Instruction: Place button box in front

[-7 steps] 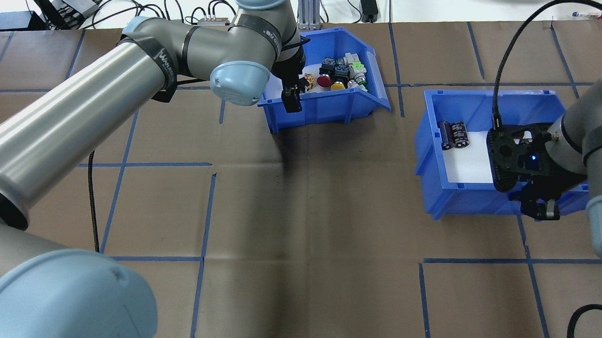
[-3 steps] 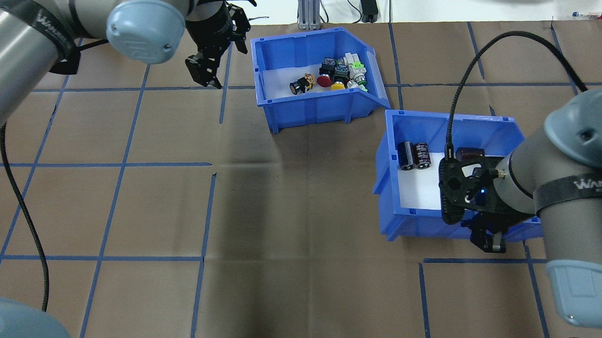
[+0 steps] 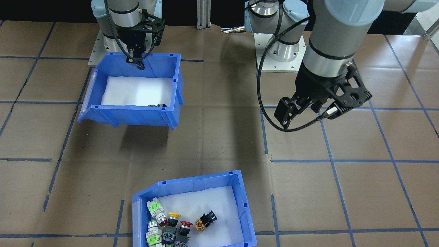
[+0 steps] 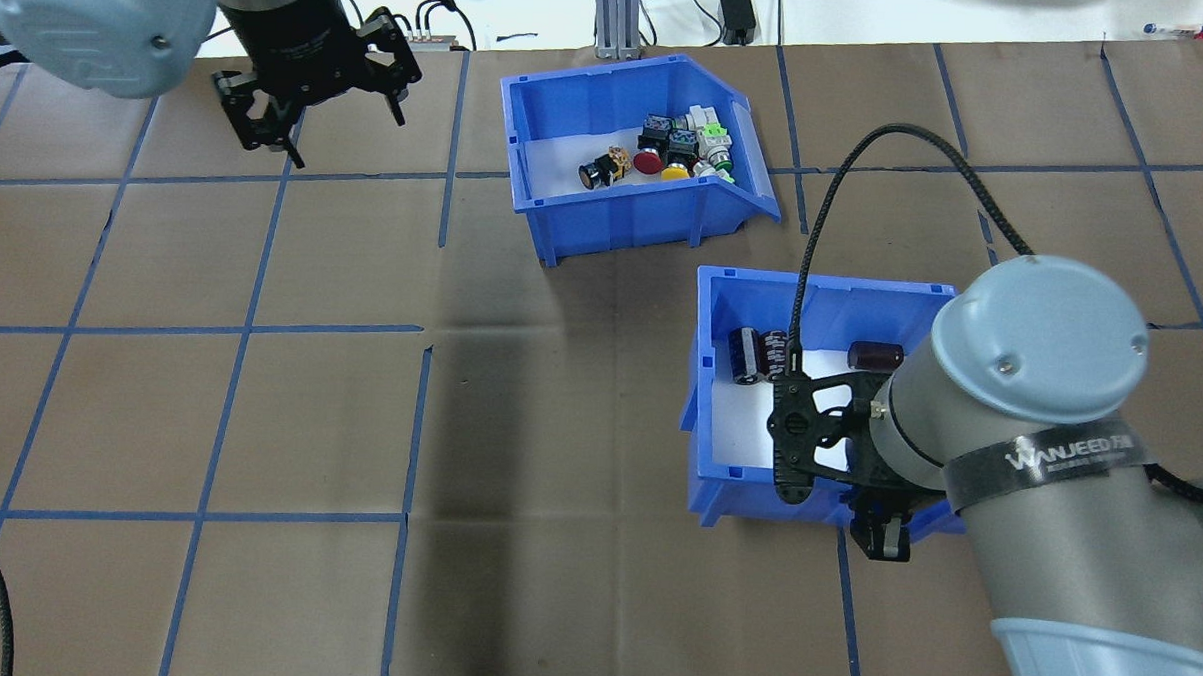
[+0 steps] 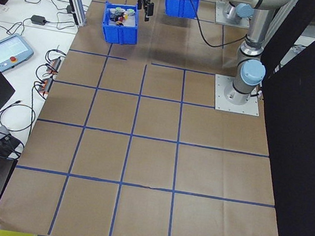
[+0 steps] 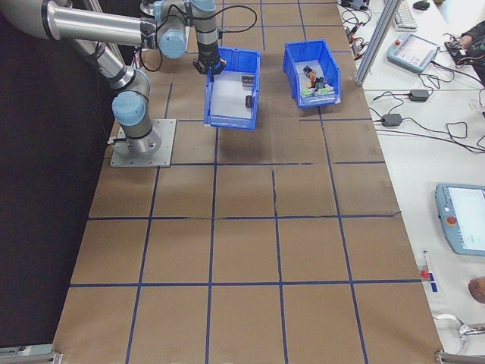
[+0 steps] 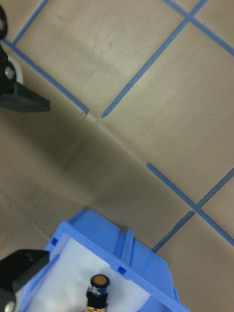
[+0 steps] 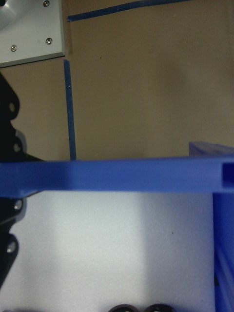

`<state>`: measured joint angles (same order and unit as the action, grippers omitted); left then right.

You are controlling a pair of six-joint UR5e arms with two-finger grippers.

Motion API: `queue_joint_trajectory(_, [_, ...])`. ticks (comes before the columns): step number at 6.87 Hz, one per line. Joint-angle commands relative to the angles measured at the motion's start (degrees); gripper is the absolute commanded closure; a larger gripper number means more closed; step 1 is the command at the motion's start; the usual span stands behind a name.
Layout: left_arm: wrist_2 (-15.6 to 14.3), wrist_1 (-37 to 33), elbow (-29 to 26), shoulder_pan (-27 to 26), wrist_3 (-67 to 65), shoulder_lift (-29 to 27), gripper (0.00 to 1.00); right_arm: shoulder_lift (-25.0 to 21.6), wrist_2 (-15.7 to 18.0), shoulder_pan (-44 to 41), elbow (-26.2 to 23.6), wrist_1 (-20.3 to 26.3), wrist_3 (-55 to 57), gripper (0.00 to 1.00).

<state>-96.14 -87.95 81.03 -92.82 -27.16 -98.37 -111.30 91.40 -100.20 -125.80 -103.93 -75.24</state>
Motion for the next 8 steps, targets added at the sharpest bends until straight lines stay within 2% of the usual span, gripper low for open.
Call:
queue_joint_trajectory(1, [-2.65,-6.78,3.59,0.19,12.02,7.81,0.00,4.14,1.84,-7.87,-0.32,-4.06,5.70,0.98])
queue_joint_trajectory(3, [2.43,-7.07,6.41,0.80,24.47,12.22,0.00,9.84,3.43,-14.55,-0.32,-10.90,9.57,0.97])
queue_joint_trajectory(4, [2.45,-7.15,6.68,0.63,24.52,13.37,0.00,12.92,3.61,-17.02,-0.32,-15.03,12.54,0.97])
queue_joint_trajectory(5, [2.54,-7.41,6.77,0.54,24.35,14.16,0.00,15.21,5.70,-18.78,-0.41,-17.86,13.18,0.97])
queue_joint_trajectory(8, [2.80,-7.50,6.95,0.63,24.96,14.52,0.00,17.77,5.46,-19.76,-0.59,-21.65,14.77,0.97])
